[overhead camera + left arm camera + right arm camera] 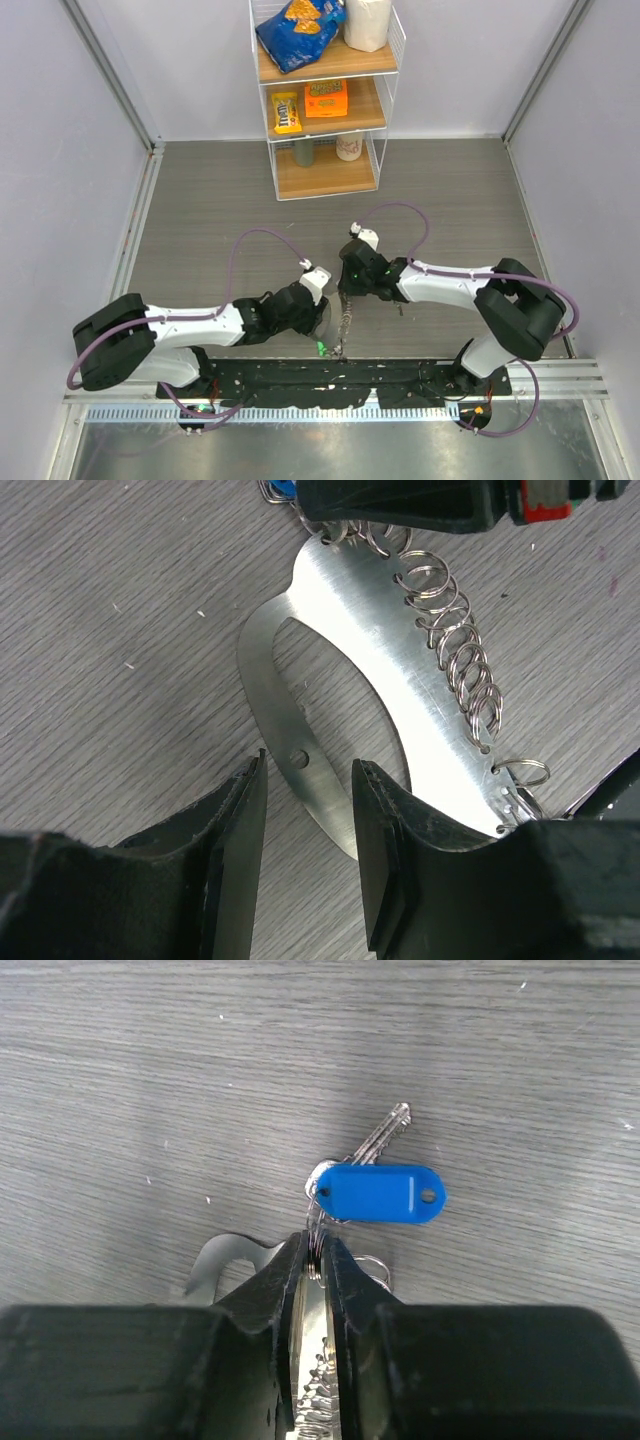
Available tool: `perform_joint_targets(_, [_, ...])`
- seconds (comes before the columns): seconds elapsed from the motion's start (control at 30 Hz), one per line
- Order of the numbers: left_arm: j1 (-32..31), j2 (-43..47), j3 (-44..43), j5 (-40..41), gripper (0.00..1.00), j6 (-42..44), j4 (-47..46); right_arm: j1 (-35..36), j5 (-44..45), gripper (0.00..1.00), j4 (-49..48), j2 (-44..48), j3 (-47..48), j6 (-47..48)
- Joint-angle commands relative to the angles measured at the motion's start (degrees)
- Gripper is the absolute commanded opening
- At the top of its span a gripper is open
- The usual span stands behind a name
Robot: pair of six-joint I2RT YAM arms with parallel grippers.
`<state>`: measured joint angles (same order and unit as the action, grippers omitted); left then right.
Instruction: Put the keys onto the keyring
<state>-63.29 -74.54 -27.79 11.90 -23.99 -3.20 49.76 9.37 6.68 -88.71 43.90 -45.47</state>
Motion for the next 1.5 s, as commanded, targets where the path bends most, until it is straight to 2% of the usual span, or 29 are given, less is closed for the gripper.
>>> perform_joint_targets(0.0, [0.18, 2.56, 0.63, 0.32, 0.44, -0.97, -2.42, 0.16, 3.11, 0.20, 2.63, 3.53, 0.05, 3.63])
perform_joint_targets(0.17, [0.18, 2.21, 0.63, 0.40, 0.44, -0.97, -2.60, 0.16, 6.63, 0.46, 4.65, 6.79, -2.06, 3.99])
perform_joint_targets(0.23, [0.09, 1.86, 0.72, 0.14, 0.44, -0.97, -2.68, 0.16, 6.89, 0.50, 4.92, 7.49, -1.98, 3.81])
perform_joint_targets(0.57, [0.18, 2.03, 0.72, -0.04, 0.45, -0.89, -2.86, 0.25, 6.72, 0.44, 4.31, 6.09, 0.22, 2.94])
perform_joint_targets(1.03, [0.18, 1.59, 0.81, -0.12, 0.44, -0.97, -3.04, 0.16, 2.32, 0.42, 0.53, 2.58, 1.54, -1.46])
perform_joint_targets(1.47, [0.09, 1.33, 0.81, -0.30, 0.44, -1.06, -3.13, 0.16, 2.41, 0.24, 0.00, 2.57, 0.66, -1.99])
